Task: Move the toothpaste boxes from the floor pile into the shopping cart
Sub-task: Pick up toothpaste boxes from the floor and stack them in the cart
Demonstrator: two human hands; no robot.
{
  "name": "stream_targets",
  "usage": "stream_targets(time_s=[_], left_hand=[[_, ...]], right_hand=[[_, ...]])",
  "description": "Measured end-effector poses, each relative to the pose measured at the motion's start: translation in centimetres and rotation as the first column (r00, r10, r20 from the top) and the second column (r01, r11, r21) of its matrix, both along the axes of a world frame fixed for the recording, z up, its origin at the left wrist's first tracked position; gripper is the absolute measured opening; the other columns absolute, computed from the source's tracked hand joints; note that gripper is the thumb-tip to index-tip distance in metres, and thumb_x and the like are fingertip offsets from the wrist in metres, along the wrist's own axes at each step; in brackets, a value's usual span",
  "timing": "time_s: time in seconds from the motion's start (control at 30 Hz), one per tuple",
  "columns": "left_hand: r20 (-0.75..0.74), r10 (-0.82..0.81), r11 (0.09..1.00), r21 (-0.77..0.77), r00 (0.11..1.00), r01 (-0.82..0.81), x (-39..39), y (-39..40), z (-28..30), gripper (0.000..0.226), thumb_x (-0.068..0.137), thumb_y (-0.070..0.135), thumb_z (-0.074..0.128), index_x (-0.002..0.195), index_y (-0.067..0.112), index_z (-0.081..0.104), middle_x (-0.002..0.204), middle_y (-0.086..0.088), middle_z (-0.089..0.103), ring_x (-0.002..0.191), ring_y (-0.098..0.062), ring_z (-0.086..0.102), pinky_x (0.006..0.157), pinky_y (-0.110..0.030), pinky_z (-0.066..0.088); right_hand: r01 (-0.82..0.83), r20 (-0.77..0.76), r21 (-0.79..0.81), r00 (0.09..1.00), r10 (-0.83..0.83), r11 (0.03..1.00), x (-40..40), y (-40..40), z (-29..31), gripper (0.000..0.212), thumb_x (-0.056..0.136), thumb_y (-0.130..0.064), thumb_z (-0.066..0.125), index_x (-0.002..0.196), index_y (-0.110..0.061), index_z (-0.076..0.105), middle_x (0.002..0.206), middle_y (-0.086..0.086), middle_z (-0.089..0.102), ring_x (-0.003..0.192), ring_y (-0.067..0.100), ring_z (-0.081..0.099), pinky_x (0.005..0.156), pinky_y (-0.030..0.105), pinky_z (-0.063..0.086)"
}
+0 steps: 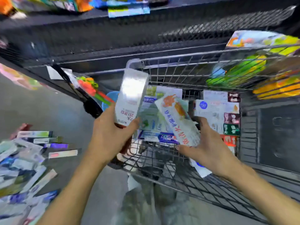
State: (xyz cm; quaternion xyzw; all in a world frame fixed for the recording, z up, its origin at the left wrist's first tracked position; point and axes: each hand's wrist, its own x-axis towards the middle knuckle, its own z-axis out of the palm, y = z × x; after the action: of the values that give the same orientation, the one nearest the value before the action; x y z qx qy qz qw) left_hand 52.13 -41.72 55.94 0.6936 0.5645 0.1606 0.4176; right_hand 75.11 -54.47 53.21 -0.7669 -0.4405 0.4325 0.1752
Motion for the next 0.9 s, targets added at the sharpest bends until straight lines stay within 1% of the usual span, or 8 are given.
stream_targets(time_s=[0.07, 0.17, 0.27, 0.33, 0.47, 0.67, 0.8, 0.9], left_hand=[[-0.027, 0.023, 0.999, 0.04, 0.999, -0.022, -0.7, 0.3, -1.7, 0.02, 0.077, 0.052, 0.069, 0.09, 0.054, 0.055, 0.09, 0.028, 0.069, 0.089, 0.001, 0.063, 0.072, -0.017, 0.048], [-0.07, 0.019, 0.995, 0.097, 0.997, -0.013, -1.8, 0.5, -4.1, 0.029, 0.074, 0.055, 0.063, 0.1, 0.049, 0.051, 0.106, 0.005, 0.066, 0.1, -0.019, 0.059, 0.077, -0.025, 0.045], [-0.088, -0.009, 0.998, 0.059, 0.996, 0.015, -2.7, 0.4, -5.5, 0.049, 0.076, 0.047, 0.066, 0.124, 0.043, 0.054, 0.11, 0.01, 0.069, 0.097, -0.004, 0.063, 0.075, -0.008, 0.043], [-0.096, 0.012, 1.0, 0.027, 0.995, -0.01, -3.2, 0.4, -5.9, 0.045, 0.076, 0.048, 0.067, 0.12, 0.043, 0.058, 0.094, 0.015, 0.073, 0.084, 0.004, 0.065, 0.069, -0.01, 0.045], [-0.088, 0.041, 0.999, 0.001, 0.995, -0.041, -3.8, 0.8, -6.4, 0.031, 0.079, 0.048, 0.072, 0.106, 0.043, 0.057, 0.083, 0.041, 0.065, 0.074, 0.012, 0.062, 0.059, -0.006, 0.04], [-0.086, 0.025, 1.0, -0.006, 0.996, -0.025, -3.8, 1.0, -6.6, 0.034, 0.081, 0.048, 0.073, 0.108, 0.034, 0.058, 0.083, 0.031, 0.067, 0.071, 0.007, 0.063, 0.056, -0.007, 0.042], [-0.08, 0.037, 0.999, -0.016, 0.996, -0.038, -3.8, 0.9, -6.7, 0.03, 0.087, 0.038, 0.072, 0.112, 0.03, 0.06, 0.08, 0.025, 0.067, 0.073, 0.01, 0.063, 0.057, -0.004, 0.041], [-0.073, 0.043, 0.999, -0.012, 0.996, -0.045, -3.6, 0.9, -6.7, 0.032, 0.086, 0.037, 0.073, 0.115, 0.032, 0.061, 0.086, 0.028, 0.065, 0.074, 0.013, 0.061, 0.06, -0.002, 0.041]], right_hand=[[-0.144, 0.07, -0.052, 0.987, 0.147, 0.988, -0.5, 0.8, -3.0, 0.079, 0.073, -0.042, 0.082, 0.135, -0.024, 0.037, 0.113, -0.002, 0.06, 0.097, 0.02, 0.062, 0.074, 0.035, 0.049], [-0.386, 0.15, -0.039, 0.91, 0.387, 0.922, -1.4, 1.1, -7.9, 0.087, 0.069, -0.057, 0.068, 0.142, -0.018, 0.042, 0.128, 0.008, 0.054, 0.111, 0.031, 0.059, 0.084, 0.037, 0.05], [-0.584, 0.187, -0.019, 0.796, 0.576, 0.812, -2.6, 0.8, -12.6, 0.083, 0.07, -0.056, 0.055, 0.138, -0.009, 0.049, 0.125, 0.011, 0.052, 0.105, 0.035, 0.062, 0.08, 0.042, 0.056], [-0.667, 0.2, -0.006, 0.729, 0.655, 0.745, -3.6, 0.5, -15.0, 0.073, 0.071, -0.049, 0.056, 0.129, -0.004, 0.055, 0.116, 0.016, 0.056, 0.094, 0.038, 0.064, 0.072, 0.042, 0.058], [-0.733, 0.245, -0.054, 0.649, 0.72, 0.678, -5.2, 0.9, -18.5, 0.064, 0.07, -0.035, 0.072, 0.122, 0.0, 0.061, 0.108, 0.019, 0.062, 0.092, 0.038, 0.063, 0.074, 0.039, 0.056], [-0.741, 0.296, -0.095, 0.617, 0.73, 0.665, -5.5, 0.7, -21.2, 0.076, 0.079, -0.038, 0.077, 0.139, -0.001, 0.049, 0.13, 0.021, 0.052, 0.117, 0.04, 0.051, 0.099, 0.047, 0.049], [-0.746, 0.36, -0.139, 0.574, 0.735, 0.651, -6.0, 0.7, -21.6, 0.078, 0.068, -0.038, 0.088, 0.128, 0.001, 0.057, 0.113, 0.022, 0.059, 0.101, 0.04, 0.057, 0.088, 0.048, 0.055], [-0.749, 0.368, -0.107, 0.581, 0.726, 0.654, -6.3, 0.7, -21.3, 0.075, 0.077, -0.038, 0.081, 0.137, -0.007, 0.05, 0.118, 0.016, 0.056, 0.106, 0.034, 0.053, 0.093, 0.042, 0.048]])
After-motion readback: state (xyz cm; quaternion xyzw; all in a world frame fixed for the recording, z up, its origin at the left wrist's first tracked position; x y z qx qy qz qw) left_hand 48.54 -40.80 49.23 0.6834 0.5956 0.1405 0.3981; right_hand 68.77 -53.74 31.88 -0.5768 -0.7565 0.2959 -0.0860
